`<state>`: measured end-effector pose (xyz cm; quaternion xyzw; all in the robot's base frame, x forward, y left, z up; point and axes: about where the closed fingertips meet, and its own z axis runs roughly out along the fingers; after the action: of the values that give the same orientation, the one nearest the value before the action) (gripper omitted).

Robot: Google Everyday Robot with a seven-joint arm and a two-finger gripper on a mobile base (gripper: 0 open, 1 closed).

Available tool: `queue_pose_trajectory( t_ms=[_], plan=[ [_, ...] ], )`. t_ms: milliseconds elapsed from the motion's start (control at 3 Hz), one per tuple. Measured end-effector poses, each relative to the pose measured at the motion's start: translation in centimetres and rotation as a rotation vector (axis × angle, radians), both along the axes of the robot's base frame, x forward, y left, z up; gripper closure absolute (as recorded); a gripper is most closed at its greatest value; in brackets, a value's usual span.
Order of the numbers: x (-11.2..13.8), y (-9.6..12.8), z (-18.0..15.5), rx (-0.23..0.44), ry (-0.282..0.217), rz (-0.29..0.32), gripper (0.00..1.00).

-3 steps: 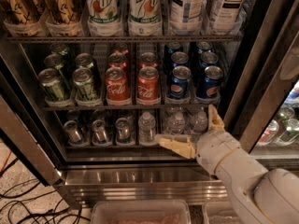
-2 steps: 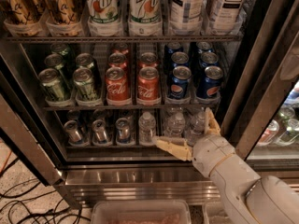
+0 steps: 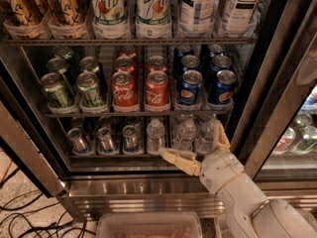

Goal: Pick pepsi can from middle shelf of fridge

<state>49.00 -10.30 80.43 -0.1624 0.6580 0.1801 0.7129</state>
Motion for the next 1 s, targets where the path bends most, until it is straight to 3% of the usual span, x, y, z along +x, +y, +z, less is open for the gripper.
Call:
queue_pose_trajectory(
  t_ms=[333, 1000],
  plan=[
    [0.0, 0.0, 0.0, 0.002, -0.001, -0.001, 0.0],
    [0.9, -1.7, 0.6, -0.114, 0.017, -0.065, 0.0]
  ],
)
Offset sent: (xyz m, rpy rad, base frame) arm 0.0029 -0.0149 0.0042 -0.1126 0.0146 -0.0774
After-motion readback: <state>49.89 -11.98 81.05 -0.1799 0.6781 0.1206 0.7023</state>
